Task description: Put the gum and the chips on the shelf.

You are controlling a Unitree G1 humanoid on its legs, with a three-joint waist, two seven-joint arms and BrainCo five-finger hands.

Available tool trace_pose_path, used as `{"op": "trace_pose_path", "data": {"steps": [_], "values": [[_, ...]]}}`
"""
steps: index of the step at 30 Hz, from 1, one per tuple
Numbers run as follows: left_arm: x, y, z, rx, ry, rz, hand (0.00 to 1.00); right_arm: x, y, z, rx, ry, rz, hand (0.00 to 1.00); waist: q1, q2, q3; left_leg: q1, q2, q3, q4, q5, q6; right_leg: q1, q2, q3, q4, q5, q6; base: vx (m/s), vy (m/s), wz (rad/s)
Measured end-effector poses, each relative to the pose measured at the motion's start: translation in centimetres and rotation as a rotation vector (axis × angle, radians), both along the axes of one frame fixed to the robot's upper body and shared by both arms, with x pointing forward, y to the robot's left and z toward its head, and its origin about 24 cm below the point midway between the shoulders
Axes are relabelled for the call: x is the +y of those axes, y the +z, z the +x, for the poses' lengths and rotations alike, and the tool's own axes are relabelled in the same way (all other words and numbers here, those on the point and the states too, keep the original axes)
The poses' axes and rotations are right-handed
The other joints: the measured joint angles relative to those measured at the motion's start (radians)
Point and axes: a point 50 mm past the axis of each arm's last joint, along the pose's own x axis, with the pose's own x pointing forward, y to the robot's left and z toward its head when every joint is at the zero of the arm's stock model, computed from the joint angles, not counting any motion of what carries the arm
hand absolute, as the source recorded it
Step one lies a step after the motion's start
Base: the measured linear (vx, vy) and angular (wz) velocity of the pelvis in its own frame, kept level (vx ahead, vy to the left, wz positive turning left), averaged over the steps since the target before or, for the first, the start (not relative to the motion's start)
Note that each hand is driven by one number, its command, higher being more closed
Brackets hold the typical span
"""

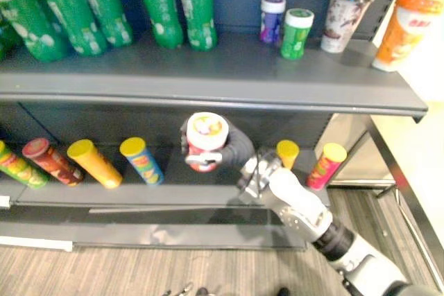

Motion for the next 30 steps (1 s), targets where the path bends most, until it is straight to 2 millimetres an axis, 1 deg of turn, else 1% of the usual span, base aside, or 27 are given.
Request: {"op": "trace_pose_path", "data": {"steps": [1,3,5,7,9,14,18,21,25,28,30], "values": [[0.0,0.0,0.0,0.0,0.003,0.0,0.0,0.0,0.4,0.1,-0.013,-0.006,0.004,1.0,0.001,-0.002,-0.001,0.0,0.0,0.0,0.0,0.0,0.0,0.0,0.0,0.0,0.0,0.0,0.0,0.0,0.0,0.0],[0.1,0.0,0.0,-0.001,0.007,0.003,0.0,-0.6,2.4,1.0,-0.059,-0.056,0.047,1.0,0.009,-0.01,-0.007,0.0,0.001,-0.001,0.0,0.0,0.0,0.0,0.001,0.0,0.0,0.0,0.0,0.0,0.0,0.0],[0.2,0.0,0.1,-0.002,0.008,0.004,0.0,-1.2,3.8,1.6,-0.087,-0.102,0.083,1.0,0.017,-0.015,-0.01,0.0,0.001,-0.001,0.0,0.001,-0.001,0.0,0.001,0.0,0.0,0.0,0.0,0.0,0.0,0.0],[0.2,0.1,0.1,-0.002,0.012,0.004,0.0,-1.7,4.9,2.6,-0.111,-0.156,0.1,1.0,0.019,-0.018,-0.012,0.001,0.001,-0.001,0.0,0.001,-0.001,0.0,0.001,0.0,0.0,0.0,0.0,0.0,0.0,0.0],[0.3,0.1,0.1,-0.002,0.013,0.005,0.0,-1.9,5.4,3.0,-0.115,-0.182,0.108,1.0,0.02,-0.019,-0.013,0.001,0.001,-0.001,-0.001,0.001,-0.001,0.0,0.001,0.0,0.0,0.0,0.0,0.0,0.0,0.0],[0.3,0.0,0.0,0.005,0.014,0.003,0.0,-2.3,5.7,4.3,-0.109,-0.243,0.096,1.0,0.02,-0.021,-0.014,0.004,0.0,0.001,-0.001,0.001,-0.001,-0.003,0.001,0.001,0.0,0.0,0.0,0.0,0.0,0.0],[0.3,0.1,0.1,0.001,0.013,0.004,0.0,-3.5,6.3,6.3,-0.109,-0.354,0.074,1.0,0.02,-0.024,-0.016,0.003,0.001,0.004,-0.003,0.001,-0.001,-0.006,0.001,0.003,0.0,0.0,0.0,0.0,0.0,0.0],[0.3,0.1,0.1,0.001,0.011,0.002,0.0,-4.2,6.4,6.9,-0.111,-0.394,0.061,1.0,0.02,-0.03,-0.02,0.001,0.0,0.01,-0.013,0.006,-0.001,-0.016,0.001,0.007,0.0,0.001,-0.001,0.0,0.0,-0.04],[0.4,0.1,0.2,-0.003,0.007,0.001,0.0,-4.3,6.4,7.0,-0.113,-0.4,0.053,1.0,0.02,-0.032,-0.021,0.002,0.0,0.014,-0.015,0.008,-0.001,-0.018,0.001,0.009,0.0,0.002,-0.002,0.0,0.0,-0.01],[0.4,0.1,0.2,-0.005,0.007,0.002,0.0,-4.2,6.3,7.5,-0.115,-0.424,0.005,1.0,0.021,-0.035,-0.022,0.004,0.0,0.026,-0.016,0.009,0.0,-0.022,0.001,0.018,0.0,0.006,-0.002,-0.01,0.004,-0.05],[0.5,0.1,0.2,-0.005,0.006,0.001,0.0,-4.7,6.2,7.9,-0.112,-0.443,-0.009,1.0,0.021,-0.037,-0.023,0.003,0.0,0.028,-0.019,0.01,0.001,-0.028,-0.003,0.025,0.0,0.008,0.0,-0.02,0.011,-0.11]]}}
